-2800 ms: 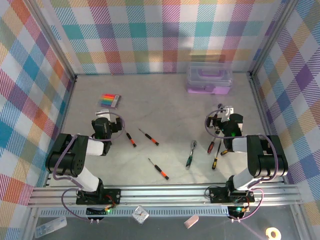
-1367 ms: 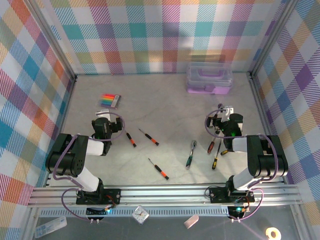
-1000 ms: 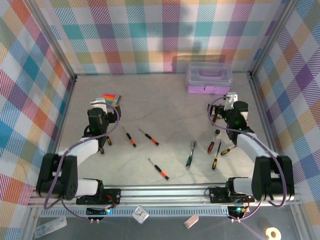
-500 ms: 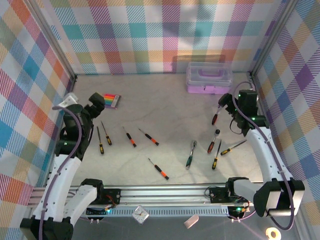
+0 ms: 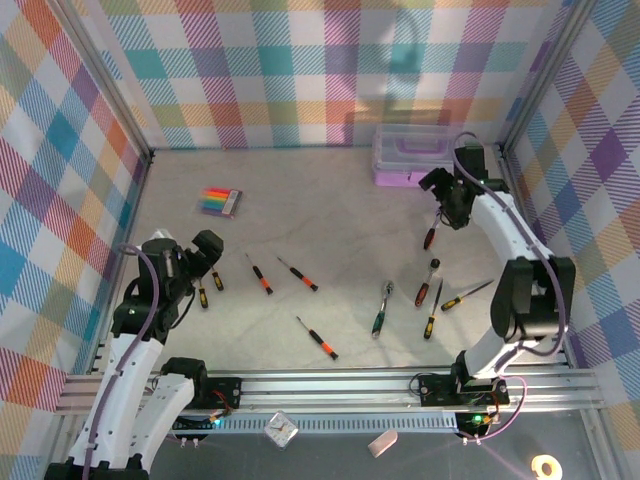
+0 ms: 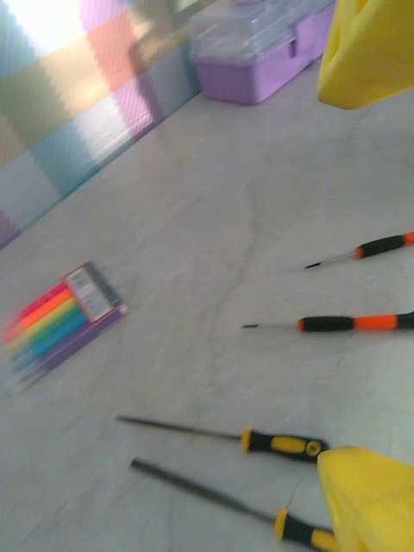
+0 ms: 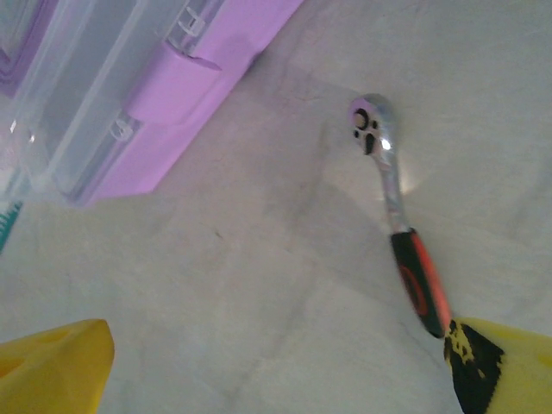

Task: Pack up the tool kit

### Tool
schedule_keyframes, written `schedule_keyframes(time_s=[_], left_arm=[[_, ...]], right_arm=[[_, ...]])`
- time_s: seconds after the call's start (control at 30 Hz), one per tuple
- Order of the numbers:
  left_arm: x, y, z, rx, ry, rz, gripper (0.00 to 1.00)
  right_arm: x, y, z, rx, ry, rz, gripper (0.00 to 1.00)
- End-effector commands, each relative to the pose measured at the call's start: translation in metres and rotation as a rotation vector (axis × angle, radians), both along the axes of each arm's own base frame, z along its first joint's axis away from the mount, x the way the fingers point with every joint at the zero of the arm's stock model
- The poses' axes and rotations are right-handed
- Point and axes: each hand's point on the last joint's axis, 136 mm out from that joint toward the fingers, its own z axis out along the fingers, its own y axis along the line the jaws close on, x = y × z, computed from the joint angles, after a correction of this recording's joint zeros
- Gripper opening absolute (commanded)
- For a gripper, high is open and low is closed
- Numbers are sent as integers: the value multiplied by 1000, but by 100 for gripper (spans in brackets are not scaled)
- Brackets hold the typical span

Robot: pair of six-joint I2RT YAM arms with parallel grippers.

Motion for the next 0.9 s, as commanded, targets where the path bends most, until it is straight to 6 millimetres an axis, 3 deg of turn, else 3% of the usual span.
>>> schedule_keyframes(time_s=[0.0,0.13,0.37,0.5,0.7,0.87], left_arm=[[1,-25,-3,-67,4,-131,100],[2,-34,-4,-99,-7,-177,100],[3,-38,-6,-97,-11,-206,100],[6,-45,-9,-107,4,-243,100],[11,-65,-15,-171,27,-338,100],[12,-61,-16,-155,29,-319,100]], right_arm=[[29,12,5,116,-36,-69,99],[59,10,7,101,-40,-119,99],[100,4,-12,93,1,-199,99],[120,14,-19,97,-8,-169,99],[134,20,-24,86,-16,-168,99],[138,16,-30,76,-12,-204,99]])
